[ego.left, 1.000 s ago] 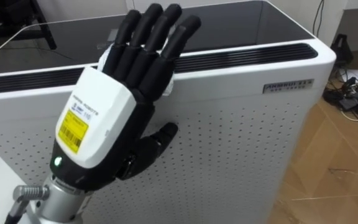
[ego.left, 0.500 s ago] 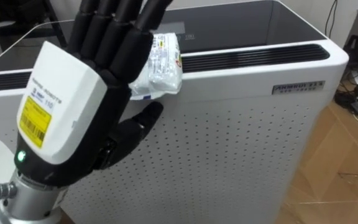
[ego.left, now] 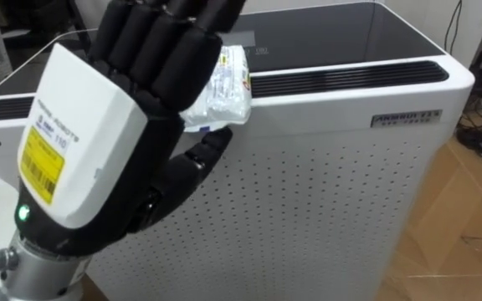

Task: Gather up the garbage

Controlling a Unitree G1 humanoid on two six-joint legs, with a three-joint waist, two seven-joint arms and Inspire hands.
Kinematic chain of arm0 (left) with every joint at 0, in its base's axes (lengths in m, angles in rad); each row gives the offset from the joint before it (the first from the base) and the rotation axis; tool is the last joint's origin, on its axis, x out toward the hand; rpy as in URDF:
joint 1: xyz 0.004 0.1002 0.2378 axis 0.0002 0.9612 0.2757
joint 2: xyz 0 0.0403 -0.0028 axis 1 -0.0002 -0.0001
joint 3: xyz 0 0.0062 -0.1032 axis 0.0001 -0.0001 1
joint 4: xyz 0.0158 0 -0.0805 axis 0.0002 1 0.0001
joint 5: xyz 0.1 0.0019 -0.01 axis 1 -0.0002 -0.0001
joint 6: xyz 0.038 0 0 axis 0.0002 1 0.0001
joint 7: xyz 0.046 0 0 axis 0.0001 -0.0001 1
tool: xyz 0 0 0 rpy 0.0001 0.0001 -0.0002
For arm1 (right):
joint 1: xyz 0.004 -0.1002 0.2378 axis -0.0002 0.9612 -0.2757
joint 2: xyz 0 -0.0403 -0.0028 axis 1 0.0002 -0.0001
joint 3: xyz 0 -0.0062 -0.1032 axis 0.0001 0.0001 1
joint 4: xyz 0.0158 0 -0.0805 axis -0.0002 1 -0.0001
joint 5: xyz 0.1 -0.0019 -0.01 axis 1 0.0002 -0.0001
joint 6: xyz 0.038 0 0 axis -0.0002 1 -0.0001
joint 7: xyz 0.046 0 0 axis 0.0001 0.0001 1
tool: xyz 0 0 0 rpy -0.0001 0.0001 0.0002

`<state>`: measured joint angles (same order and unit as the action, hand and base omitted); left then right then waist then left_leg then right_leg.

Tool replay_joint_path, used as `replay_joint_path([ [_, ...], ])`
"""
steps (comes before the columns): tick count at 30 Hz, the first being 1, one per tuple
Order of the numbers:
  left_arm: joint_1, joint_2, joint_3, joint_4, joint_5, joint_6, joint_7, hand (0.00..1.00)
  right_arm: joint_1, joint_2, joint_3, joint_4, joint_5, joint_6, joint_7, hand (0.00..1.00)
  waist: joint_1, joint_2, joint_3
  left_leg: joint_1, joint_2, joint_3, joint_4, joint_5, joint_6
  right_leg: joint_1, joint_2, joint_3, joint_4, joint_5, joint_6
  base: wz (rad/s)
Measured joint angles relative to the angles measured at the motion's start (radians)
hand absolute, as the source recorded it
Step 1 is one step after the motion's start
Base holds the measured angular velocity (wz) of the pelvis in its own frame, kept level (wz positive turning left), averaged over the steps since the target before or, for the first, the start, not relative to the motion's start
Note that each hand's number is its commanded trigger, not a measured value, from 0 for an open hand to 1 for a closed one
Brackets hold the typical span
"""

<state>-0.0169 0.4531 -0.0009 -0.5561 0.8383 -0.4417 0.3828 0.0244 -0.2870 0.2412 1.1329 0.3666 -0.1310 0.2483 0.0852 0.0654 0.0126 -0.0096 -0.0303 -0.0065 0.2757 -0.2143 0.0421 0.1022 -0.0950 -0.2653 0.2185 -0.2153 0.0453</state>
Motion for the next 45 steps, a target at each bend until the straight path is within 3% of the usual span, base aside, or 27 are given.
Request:
replay_joint_path([
  [9,0.033,0.0,-0.015,0.089,0.001,0.032,-0.04,1.0,0.0,0.0,0.0,-0.001,-0.029,0.0,0.024,1.0,-0.021,-0.004,0.0025,0.001,-0.001,-0.002,-0.002,0.0,0.0,0.002,-0.001,-0.006,-0.001,0.0,0.0,0.01],
  [16,0.039,-0.008,-0.042,0.106,0.0,0.067,-0.026,1.0,-0.001,-0.001,-0.012,-0.002,-0.045,0.001,0.025,1.0,-0.03,-0.012,-0.0049,0.006,-0.001,0.001,-0.009,0.005,0.0,0.003,-0.002,-0.006,0.0,0.0,0.0,0.0],
  [31,0.075,-0.013,-0.062,0.135,-0.006,0.069,0.018,1.0,-0.002,-0.015,-0.038,-0.064,-0.057,0.002,0.027,1.0,-0.046,-0.027,-0.0084,0.021,-0.003,0.002,-0.017,0.012,0.0,0.012,-0.003,-0.009,-0.008,-0.001,-0.002,0.0],
  [36,0.074,-0.029,-0.062,0.112,-0.188,0.053,-0.021,1.0,0.0,-0.011,-0.034,-0.064,-0.051,0.0,0.028,1.0,-0.049,-0.044,-0.0047,0.019,-0.003,0.001,-0.018,0.012,0.0,0.023,-0.002,-0.012,-0.017,-0.001,-0.002,0.02],
  [37,0.073,-0.032,-0.062,0.087,-0.26,0.054,-0.044,1.0,-0.001,-0.011,-0.027,-0.064,-0.051,-0.001,0.028,1.0,-0.048,-0.042,-0.0084,0.015,-0.002,0.001,-0.016,0.012,0.0,0.017,-0.002,-0.011,-0.017,-0.001,-0.002,0.0],
  [39,0.058,-0.042,-0.063,0.046,-0.407,0.049,-0.089,1.0,-0.002,-0.008,-0.016,-0.064,-0.051,-0.002,0.028,1.0,-0.047,-0.055,-0.0014,0.014,-0.002,0.001,-0.016,0.012,-0.001,0.013,-0.001,-0.012,-0.016,-0.001,-0.002,0.0],
  [41,0.03,-0.061,-0.062,0.017,-0.628,0.048,-0.15,1.0,-0.002,-0.002,0.005,-0.064,-0.051,-0.002,0.028,1.0,-0.046,-0.067,-0.0027,0.014,-0.002,0.001,-0.016,0.012,-0.001,0.015,-0.002,-0.013,-0.016,-0.001,-0.002,0.0],
  [42,0.021,-0.07,-0.063,0.013,-0.688,0.05,-0.17,1.0,-0.003,-0.001,0.011,-0.065,-0.051,-0.002,0.028,1.0,-0.046,-0.07,-0.0036,0.012,-0.002,0.001,-0.016,0.012,-0.001,0.014,-0.002,-0.013,-0.016,-0.001,-0.002,0.0],
  [44,-0.001,-0.099,-0.07,-0.002,-0.937,0.053,-0.253,1.0,-0.002,0.013,0.015,-0.067,-0.052,-0.002,0.026,1.0,-0.049,-0.078,-0.0058,0.004,-0.002,0.002,-0.016,0.012,-0.001,0.006,-0.002,-0.014,-0.015,-0.001,-0.002,0.0],
  [45,-0.004,-0.105,-0.073,-0.002,-1.002,0.055,-0.275,1.0,-0.002,0.014,0.015,-0.067,-0.052,-0.002,0.026,1.0,-0.05,-0.078,-0.0056,0.004,-0.002,0.003,-0.016,0.012,-0.001,0.005,-0.002,-0.014,-0.015,0.0,-0.002,0.0],
])
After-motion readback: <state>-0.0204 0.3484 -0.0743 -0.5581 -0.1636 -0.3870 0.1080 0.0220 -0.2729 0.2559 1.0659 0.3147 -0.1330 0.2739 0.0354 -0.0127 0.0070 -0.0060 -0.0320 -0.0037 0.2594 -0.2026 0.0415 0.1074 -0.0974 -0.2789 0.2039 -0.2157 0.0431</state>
